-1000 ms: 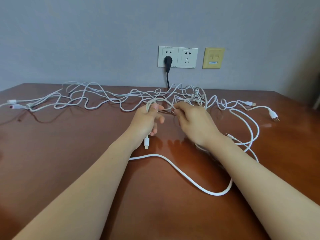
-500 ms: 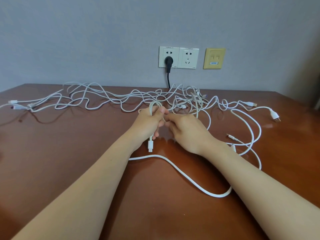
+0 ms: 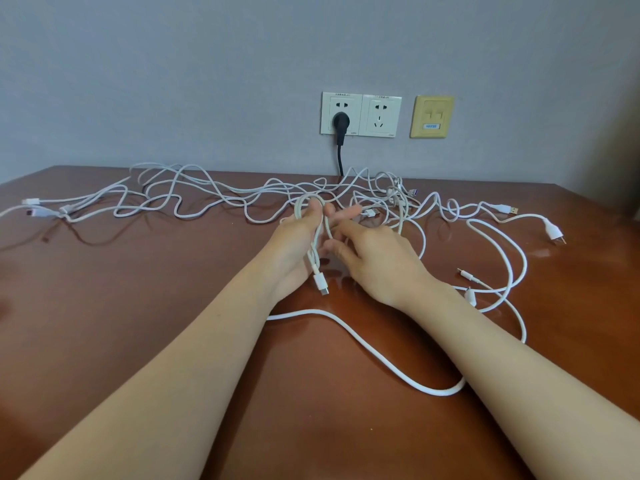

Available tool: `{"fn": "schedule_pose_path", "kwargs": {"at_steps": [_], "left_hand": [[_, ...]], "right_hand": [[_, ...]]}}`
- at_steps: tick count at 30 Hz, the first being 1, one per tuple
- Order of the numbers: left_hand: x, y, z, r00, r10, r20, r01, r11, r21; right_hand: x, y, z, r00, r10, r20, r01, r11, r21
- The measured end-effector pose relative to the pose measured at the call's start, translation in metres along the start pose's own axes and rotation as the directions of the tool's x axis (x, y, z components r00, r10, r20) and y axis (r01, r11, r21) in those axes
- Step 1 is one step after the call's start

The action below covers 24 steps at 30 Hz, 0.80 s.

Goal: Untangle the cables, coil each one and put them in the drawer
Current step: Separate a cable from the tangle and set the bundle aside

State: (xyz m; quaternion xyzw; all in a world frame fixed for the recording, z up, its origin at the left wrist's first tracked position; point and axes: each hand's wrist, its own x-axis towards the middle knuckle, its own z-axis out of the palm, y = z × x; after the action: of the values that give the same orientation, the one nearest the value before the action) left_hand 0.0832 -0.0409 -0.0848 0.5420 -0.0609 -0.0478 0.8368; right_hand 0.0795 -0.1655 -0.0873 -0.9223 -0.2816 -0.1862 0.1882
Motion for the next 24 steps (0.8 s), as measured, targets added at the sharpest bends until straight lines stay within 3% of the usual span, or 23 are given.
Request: {"fn": "schedule_pose_path", "kwargs": {"at_steps": [5, 11, 13, 17, 21, 24], "left_hand": [[0.000, 0.007, -0.004, 0.999, 0.005, 0.037, 0.004, 0.974, -0.225], [0.001, 0.014, -0.011, 0.989, 0.056, -0.134, -0.112, 0.883, -0.457], [0.004, 0.015, -0.013, 0.983, 0.049, -0.177, -0.123, 0.892, -0.435], [0.008, 0.015, -0.019, 0.981, 0.038, -0.192, -0.112, 0.913, -0.392], [0.011, 0.010, -0.020, 0.986, 0.056, -0.157, -0.110, 0.926, -0.361], [0.012, 0.007, -0.019, 0.988, 0.073, -0.135, -0.114, 0.936, -0.333]], "right_hand": [[0.000, 0.001, 0.003, 0.995, -0.072, 0.064, 0.071, 0.997, 0.029], [0.001, 0.011, -0.002, 0.989, -0.148, 0.004, 0.146, 0.968, -0.205], [0.002, 0.011, -0.006, 0.985, -0.160, -0.062, 0.147, 0.973, -0.181], [0.009, 0.005, -0.006, 0.894, -0.378, -0.241, 0.302, 0.905, -0.299], [0.011, -0.002, 0.000, 0.828, -0.529, -0.188, 0.406, 0.795, -0.451], [0.011, -0.001, 0.003, 0.801, -0.575, -0.167, 0.453, 0.764, -0.459]]}}
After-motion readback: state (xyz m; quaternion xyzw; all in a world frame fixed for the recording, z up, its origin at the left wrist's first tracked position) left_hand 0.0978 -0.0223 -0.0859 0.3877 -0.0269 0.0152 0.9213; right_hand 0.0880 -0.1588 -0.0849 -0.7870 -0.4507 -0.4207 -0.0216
